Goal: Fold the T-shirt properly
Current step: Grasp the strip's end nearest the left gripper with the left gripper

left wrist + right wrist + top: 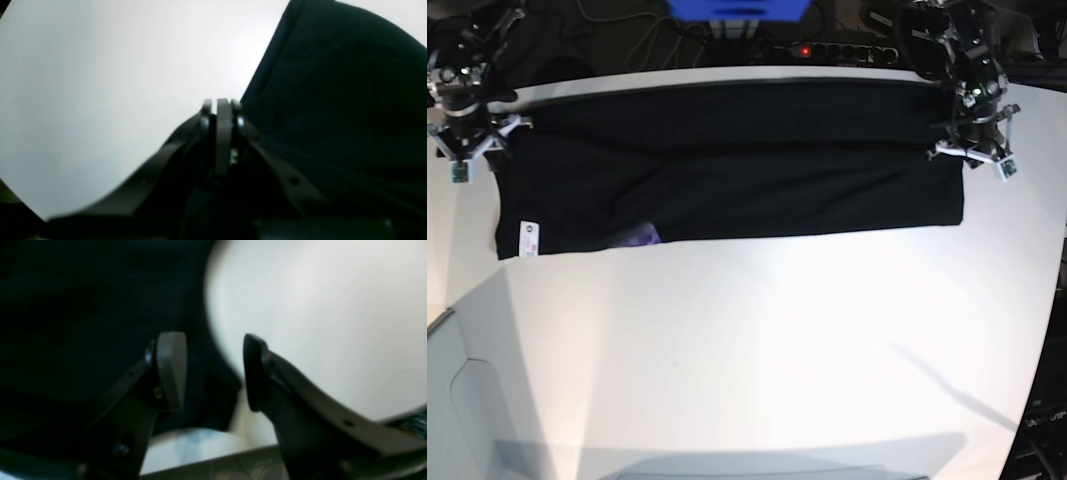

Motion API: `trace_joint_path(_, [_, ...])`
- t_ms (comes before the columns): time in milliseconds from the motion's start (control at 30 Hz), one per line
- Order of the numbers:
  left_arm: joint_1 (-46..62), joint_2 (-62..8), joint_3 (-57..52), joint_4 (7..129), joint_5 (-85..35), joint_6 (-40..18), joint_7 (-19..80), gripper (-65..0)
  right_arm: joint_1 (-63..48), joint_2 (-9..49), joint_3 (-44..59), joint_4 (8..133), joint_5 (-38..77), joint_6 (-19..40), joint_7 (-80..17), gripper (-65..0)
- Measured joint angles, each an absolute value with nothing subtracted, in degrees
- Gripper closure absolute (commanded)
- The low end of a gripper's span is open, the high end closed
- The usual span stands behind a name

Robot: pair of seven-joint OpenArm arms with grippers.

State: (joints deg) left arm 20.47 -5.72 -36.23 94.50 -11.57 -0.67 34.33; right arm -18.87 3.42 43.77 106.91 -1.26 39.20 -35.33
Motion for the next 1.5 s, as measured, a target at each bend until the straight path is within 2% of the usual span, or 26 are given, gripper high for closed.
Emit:
trace_joint_path(267, [20.5, -5.7, -36.2, 94.5, -11.6, -0.7, 34.3, 0.0, -17.9, 0.6, 39.0, 109.7, -0.7, 39.2, -35.5, -28.8])
trace_joint_path(533, [20.6, -5.9, -36.3, 94.5, -11.4, -0.7, 34.5, -1.6, -17.3, -0.8, 35.2, 101.8, -1.0, 39.2, -35.0, -28.8])
trace_joint_path(600, [20.6, -5.8, -36.4, 94.5, -11.4, -0.7, 34.5, -7.5, -16.9, -0.8, 35.1, 99.3, -1.1, 39.2, -34.9, -28.8])
trace_joint_path(767, [20.9, -5.8, -36.4, 94.5, -11.3, -0.6, 34.5, -34.0, -15.2, 0.7, 35.2, 95.5, 0.1, 39.2, -33.8, -28.8])
trace_joint_path(833, [21.3, -5.7, -36.3, 94.6, -11.3, -0.6, 34.4, -39.4, -15.3, 0.8, 35.2, 95.1, 0.2, 39.2, -33.2, -28.8])
trace_joint_path(1167, [21.5, -5.7, -36.3, 94.6, -11.4, -0.6, 34.3, -38.1, -15.2, 0.8, 35.2, 95.1, 0.2, 39.2, -33.2, -28.8])
trace_joint_path(1500, [23.0, -6.0, -36.3, 93.7, -21.7, -0.4, 33.6, -38.0, -15.2, 0.8, 35.2, 95.1, 0.2, 39.2, -33.2, -28.8])
